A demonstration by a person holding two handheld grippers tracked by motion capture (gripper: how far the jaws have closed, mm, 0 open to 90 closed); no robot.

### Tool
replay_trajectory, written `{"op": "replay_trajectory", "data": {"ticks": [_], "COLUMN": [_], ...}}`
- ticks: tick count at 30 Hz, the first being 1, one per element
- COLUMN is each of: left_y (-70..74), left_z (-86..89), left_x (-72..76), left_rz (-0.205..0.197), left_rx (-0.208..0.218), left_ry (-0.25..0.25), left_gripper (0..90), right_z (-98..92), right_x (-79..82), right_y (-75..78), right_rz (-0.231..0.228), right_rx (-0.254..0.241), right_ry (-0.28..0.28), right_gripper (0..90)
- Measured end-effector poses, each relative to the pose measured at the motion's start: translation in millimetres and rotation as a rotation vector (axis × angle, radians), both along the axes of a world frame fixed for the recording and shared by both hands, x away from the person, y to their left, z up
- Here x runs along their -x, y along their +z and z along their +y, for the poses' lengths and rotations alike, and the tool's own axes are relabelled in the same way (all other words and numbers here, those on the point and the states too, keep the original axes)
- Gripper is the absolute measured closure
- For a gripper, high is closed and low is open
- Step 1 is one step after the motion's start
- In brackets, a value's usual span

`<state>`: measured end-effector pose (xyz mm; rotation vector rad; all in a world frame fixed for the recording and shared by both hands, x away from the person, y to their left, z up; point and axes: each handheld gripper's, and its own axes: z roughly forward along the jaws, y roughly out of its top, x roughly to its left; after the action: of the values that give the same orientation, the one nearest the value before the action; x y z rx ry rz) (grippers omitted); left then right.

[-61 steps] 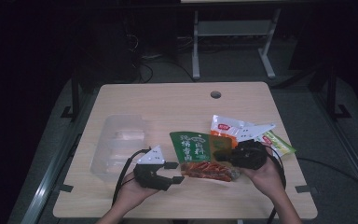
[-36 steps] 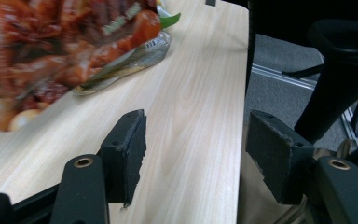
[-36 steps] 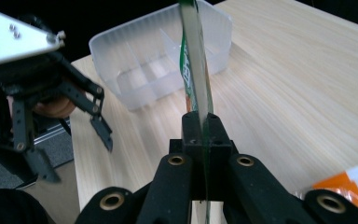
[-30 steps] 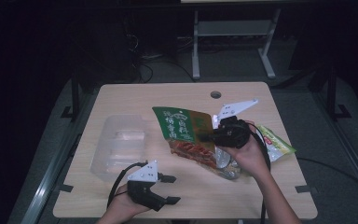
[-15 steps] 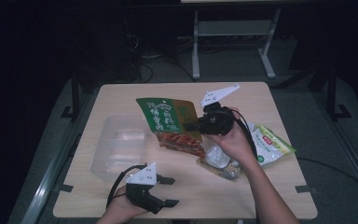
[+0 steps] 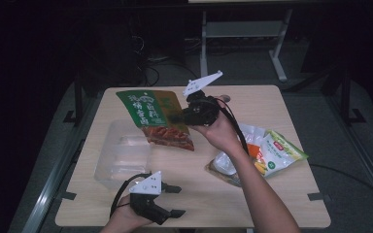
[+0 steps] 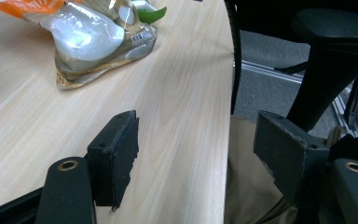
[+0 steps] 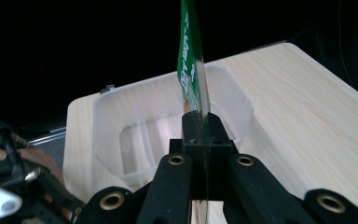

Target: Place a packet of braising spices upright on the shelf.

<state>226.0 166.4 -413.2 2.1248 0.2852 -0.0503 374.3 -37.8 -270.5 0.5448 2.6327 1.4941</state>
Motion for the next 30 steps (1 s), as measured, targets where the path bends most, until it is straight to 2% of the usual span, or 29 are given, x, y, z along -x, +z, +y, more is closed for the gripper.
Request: {"op": "replay_trajectory", "data": {"ticks": [12, 14, 18, 24, 30], "left_y": [-1.1, -1.0, -0.2, 0.2, 0.3], "left_z": [-0.4, -0.2, 1.3, 3.8, 4.5], "left_x": [0.7, 0.6, 0.3, 2.0, 3.9], "left_rz": [-0.009, -0.013, -0.024, -0.026, -0.019], "left_rx": [-0.006, -0.007, -0.011, -0.011, -0.008], "left_ry": [-0.008, -0.009, -0.012, -0.001, 0.003], "left_gripper": [30.0, 29.9, 29.7, 28.5, 28.6], "right_z": [42.2, 44.5, 60.9, 74.2, 92.9], "right_x": [-20.9, -22.4, -31.8, -39.6, -54.0], "right_y": [5.4, 5.0, 0.8, -4.0, -17.9], "right_rz": [-0.006, -0.009, 0.002, 0.018, 0.032], "right_rx": [-0.014, -0.013, -0.009, -0.019, -0.025], "right_ry": [0.036, 0.038, 0.047, 0.039, 0.037], "right_gripper": [89.9, 89.9, 89.9, 89.9, 89.9]}}
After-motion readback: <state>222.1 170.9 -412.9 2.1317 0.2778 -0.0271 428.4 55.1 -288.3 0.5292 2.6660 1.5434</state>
